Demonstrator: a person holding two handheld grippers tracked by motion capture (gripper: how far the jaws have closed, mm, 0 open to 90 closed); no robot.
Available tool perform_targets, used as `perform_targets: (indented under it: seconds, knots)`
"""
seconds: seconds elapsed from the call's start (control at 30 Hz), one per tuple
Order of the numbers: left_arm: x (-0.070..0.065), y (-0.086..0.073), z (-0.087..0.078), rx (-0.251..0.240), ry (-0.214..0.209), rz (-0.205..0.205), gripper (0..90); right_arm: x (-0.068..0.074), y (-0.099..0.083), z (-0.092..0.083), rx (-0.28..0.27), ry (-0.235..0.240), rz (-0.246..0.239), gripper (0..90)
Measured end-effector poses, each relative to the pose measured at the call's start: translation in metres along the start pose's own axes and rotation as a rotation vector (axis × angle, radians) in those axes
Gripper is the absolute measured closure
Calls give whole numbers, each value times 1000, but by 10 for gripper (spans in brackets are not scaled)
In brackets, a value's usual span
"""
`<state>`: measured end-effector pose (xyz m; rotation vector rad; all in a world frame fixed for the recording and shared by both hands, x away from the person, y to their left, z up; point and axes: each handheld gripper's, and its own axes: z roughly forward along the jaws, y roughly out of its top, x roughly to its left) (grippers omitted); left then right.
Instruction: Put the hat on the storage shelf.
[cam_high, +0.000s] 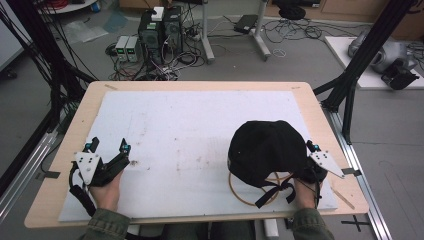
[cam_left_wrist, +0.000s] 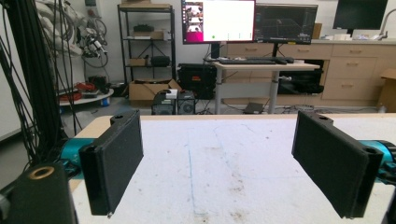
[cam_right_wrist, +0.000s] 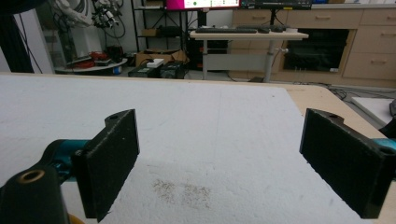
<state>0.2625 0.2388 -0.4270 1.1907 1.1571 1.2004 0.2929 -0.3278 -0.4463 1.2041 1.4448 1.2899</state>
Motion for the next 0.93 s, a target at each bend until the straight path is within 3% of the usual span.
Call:
perform_targets:
  seconds: [0.23,0.93]
  knots:
    - [-1,-1,1,12,2,4,171,-1,1,-2,-12,0,23,110]
    - [0,-6,2,50,-10,-10,181,-2,0,0,2,2,25,110]
